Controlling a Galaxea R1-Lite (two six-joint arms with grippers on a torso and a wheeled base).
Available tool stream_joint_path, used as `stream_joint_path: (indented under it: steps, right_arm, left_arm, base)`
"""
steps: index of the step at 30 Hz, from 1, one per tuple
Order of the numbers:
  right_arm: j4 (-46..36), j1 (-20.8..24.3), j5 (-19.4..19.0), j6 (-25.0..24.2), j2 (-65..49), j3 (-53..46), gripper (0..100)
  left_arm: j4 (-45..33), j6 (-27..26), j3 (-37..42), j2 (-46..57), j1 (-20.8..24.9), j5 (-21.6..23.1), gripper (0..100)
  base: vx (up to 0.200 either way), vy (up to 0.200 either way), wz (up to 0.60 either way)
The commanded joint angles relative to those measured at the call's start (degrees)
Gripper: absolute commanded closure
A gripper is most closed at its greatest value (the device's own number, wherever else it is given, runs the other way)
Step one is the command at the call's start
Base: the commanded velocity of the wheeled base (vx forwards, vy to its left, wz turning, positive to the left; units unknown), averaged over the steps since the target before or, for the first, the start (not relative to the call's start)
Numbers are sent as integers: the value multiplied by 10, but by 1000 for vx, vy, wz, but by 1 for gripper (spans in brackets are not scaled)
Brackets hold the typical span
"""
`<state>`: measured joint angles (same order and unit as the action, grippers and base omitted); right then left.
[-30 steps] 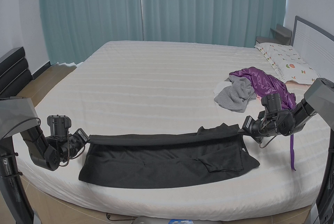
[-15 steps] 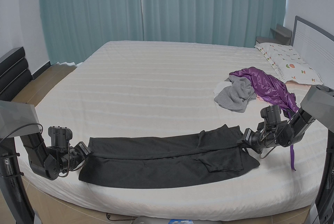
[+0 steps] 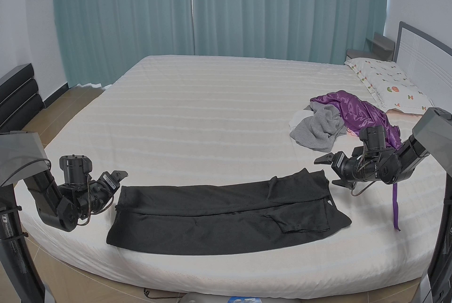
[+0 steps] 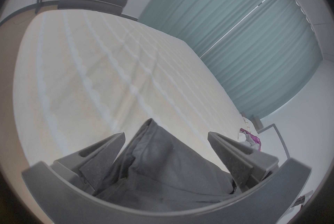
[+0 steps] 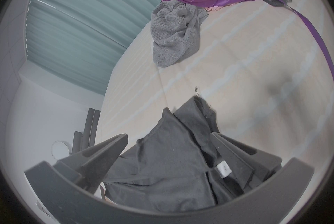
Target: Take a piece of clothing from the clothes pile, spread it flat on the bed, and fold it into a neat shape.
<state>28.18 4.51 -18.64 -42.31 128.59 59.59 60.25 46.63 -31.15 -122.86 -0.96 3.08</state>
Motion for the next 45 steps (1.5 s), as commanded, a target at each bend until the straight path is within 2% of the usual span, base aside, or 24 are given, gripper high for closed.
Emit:
stream_joint_path:
  steps: [1,6,13,14,20,26,37,45]
  right_arm:
    - [0,-3,-13,-10,50,42,0]
    - [1,-5,-44,-42,54,46,0]
    - [1,-16,-54,-46,54,51,0]
    - [1,-17,-54,-46,55,53,0]
    - [2,-13,-52,-42,62,53,0]
    - [2,-13,-49,-42,64,55,0]
    - [1,-13,-43,-44,88,91,0]
    - [2,-10,0,-41,114,124,0]
  left_arm:
    - [-20,7,-67,-60,-5,28,0]
    - [-43,2,-123,-110,-5,29,0]
    - [-43,0,-150,-132,-7,25,0]
    - [-43,0,-150,-132,-7,25,100]
    - [-42,0,-152,-134,-9,19,100]
    - [-40,4,-152,-134,-24,-11,100]
    - [-36,5,-153,-139,-25,-11,100]
    - [-36,5,-152,-139,-22,-11,100]
  base:
    - [0,0,0]
    - [0,0,0]
    - [0,0,0]
    - [0,0,0]
    - [0,0,0]
    - [0,0,0]
    - [0,0,0]
    - [0,0,0]
